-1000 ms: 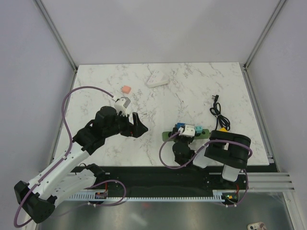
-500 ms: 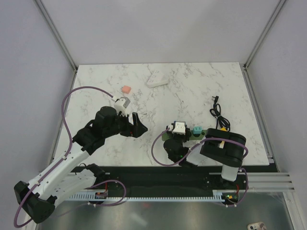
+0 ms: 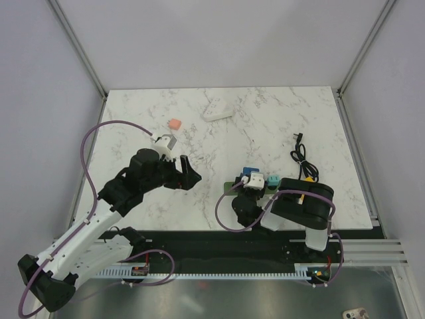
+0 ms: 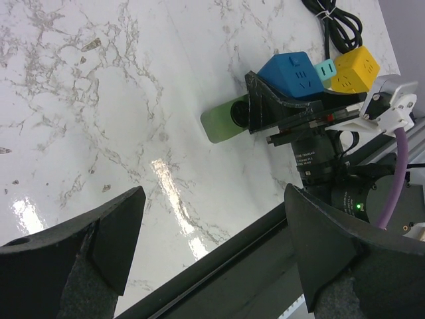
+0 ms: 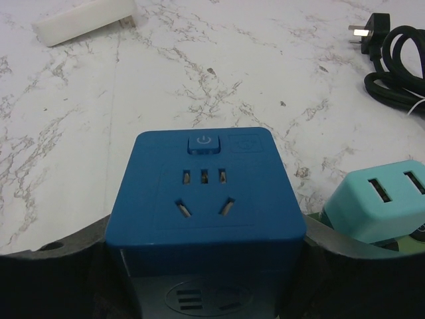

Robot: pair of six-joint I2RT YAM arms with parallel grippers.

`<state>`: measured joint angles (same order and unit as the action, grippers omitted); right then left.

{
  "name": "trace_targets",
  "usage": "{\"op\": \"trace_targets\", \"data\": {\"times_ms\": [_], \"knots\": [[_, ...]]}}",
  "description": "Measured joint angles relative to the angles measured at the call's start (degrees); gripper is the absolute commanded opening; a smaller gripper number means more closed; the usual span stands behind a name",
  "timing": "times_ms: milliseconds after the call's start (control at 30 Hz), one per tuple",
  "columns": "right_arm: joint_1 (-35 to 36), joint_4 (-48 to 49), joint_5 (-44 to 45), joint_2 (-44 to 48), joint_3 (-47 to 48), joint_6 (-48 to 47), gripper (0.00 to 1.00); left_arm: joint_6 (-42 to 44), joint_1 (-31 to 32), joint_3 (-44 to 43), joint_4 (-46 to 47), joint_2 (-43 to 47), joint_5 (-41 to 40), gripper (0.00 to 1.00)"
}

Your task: Insert the plug

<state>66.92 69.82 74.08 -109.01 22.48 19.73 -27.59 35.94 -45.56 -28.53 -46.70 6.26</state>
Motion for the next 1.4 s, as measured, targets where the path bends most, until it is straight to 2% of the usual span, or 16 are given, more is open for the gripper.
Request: {"op": "trace_targets", "data": {"times_ms": [167, 567, 600, 633, 767, 833, 867, 1033, 1133, 1233, 1333, 1400], "knots": [[0.1, -3.4, 1.2, -0.2, 1.6, -0.4, 0.00, 0.0, 0.0, 0.0, -0.2, -0.2, -0.3, 0.93], [0.0, -1.8, -1.5, 0.0, 0.0, 0.8, 0.00, 0.0, -0.3, -0.4, -0.7, -1.5, -0.3, 0.93], [-0.2, -1.8, -1.8, 0.3, -0.2, 0.8, 0.03, 0.0, -0.3, -0.5, -0.8, -1.5, -0.3, 0.93], [-0.2, -2.7, -2.6, 1.1, -0.4, 0.9, 0.14, 0.0, -0.3, -0.5, -0.8, -1.4, -0.3, 0.93], [-0.3, -10.8, -6.4, 6.3, -0.4, 1.7, 0.43, 0.0, -0.3, -0.7, -1.6, -1.0, -0.1, 0.93], [-0.1, -16.9, -9.2, 9.7, -0.2, 2.1, 0.49, 0.0, -0.3, -0.8, -1.8, -0.7, 0.2, 0.93], [0.2, -19.8, -10.5, 11.3, 0.0, 2.1, 0.55, 0.0, -0.3, -0.9, -1.9, -0.5, 0.3, 0.93], [1.6, -31.6, -14.7, 15.6, 2.2, 0.9, 0.70, 0.0, -0.3, -1.5, -2.7, 0.7, 0.3, 0.94], [1.7, -37.3, -15.3, 15.6, 5.0, -1.2, 0.72, 0.0, -0.3, -1.6, -2.7, 1.0, 0.3, 0.94], [1.4, -42.0, -17.8, 17.1, 7.0, -3.7, 0.81, 0.0, -0.3, -1.7, -2.8, 1.0, 0.3, 0.94], [0.2, -46.3, -22.1, 21.0, 7.9, -6.2, 0.88, 0.0, -0.3, -2.1, -2.9, 0.8, 0.3, 0.94], [-0.4, -48.4, -23.8, 23.6, 8.9, -7.8, 0.89, 0.0, -0.3, -2.5, -2.9, 0.5, 0.3, 0.94]]}}
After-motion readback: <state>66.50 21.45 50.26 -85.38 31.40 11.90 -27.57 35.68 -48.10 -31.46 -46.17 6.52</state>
